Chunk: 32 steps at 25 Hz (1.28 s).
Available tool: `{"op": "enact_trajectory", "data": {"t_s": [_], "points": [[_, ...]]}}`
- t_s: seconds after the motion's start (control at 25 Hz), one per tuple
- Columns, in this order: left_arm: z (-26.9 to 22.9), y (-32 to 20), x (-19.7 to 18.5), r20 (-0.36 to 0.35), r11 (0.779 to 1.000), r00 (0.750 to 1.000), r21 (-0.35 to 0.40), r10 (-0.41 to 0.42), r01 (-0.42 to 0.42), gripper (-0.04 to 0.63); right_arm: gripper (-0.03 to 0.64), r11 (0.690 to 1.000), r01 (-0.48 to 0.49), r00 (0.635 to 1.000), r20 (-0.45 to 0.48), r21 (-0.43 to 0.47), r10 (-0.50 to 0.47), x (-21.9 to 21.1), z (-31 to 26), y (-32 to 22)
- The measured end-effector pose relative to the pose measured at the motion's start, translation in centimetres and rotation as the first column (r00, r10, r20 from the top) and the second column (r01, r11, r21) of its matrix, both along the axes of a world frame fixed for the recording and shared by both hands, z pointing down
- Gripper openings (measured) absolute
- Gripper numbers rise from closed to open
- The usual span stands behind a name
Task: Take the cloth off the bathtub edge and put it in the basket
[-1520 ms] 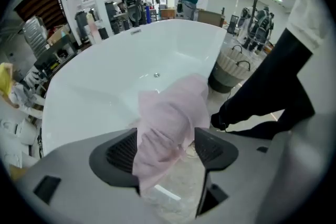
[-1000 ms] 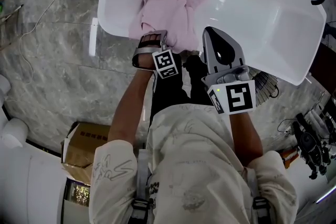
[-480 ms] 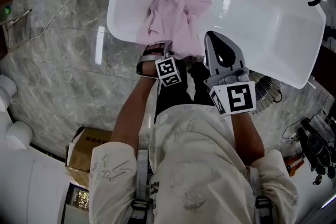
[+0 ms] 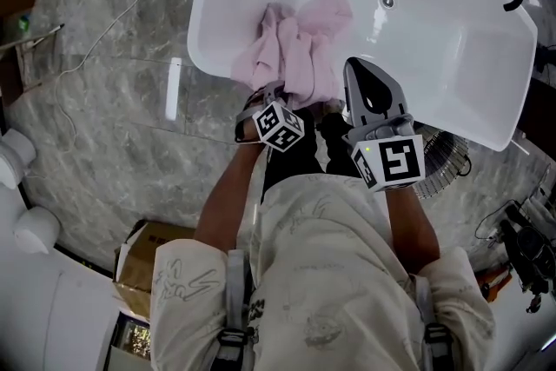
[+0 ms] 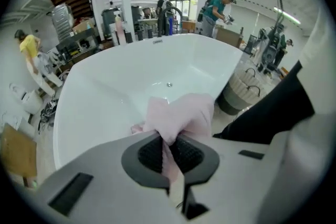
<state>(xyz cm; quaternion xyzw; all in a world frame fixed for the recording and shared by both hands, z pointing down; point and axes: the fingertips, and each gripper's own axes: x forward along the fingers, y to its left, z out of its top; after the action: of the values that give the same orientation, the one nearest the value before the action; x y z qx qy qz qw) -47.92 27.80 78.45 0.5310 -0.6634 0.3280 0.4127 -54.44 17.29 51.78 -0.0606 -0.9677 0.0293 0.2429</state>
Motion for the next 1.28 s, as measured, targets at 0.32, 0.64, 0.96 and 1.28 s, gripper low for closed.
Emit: {"op": "enact_trajectory", "data": {"t_s": [0.32, 0.64, 0.96, 1.28], "points": [[-8.4, -1.1, -2.5, 0.001, 0.946, 0.979, 0.258, -0.204, 0.197, 0.012, -0.011, 0.997, -0.082, 0.997, -0.001, -0.005, 0.082, 1.3, -1.2, -1.5], [-17.9, -3.7, -5.1, 0.050, 0.842, 0.961, 0.495, -0.274, 0.214, 0.012, -0.011, 0.985, -0.173, 0.985, 0.026, 0.028, 0.172, 3.1, -2.8, -3.2], [-26.6, -6.3, -6.9, 0.070, 0.709, 0.943, 0.677, -0.326, 0.195, 0.012, -0.011, 0.960, -0.277, 0.958, 0.084, 0.028, 0.274, 5.1, -5.3, -6.1], [-34.4, -8.8, -7.5, 0.098, 0.601, 0.923, 0.783, -0.373, 0.160, 0.012, -0.011, 0.937, -0.349, 0.924, 0.171, 0.016, 0.341, 7.7, -8.7, -8.9]]}}
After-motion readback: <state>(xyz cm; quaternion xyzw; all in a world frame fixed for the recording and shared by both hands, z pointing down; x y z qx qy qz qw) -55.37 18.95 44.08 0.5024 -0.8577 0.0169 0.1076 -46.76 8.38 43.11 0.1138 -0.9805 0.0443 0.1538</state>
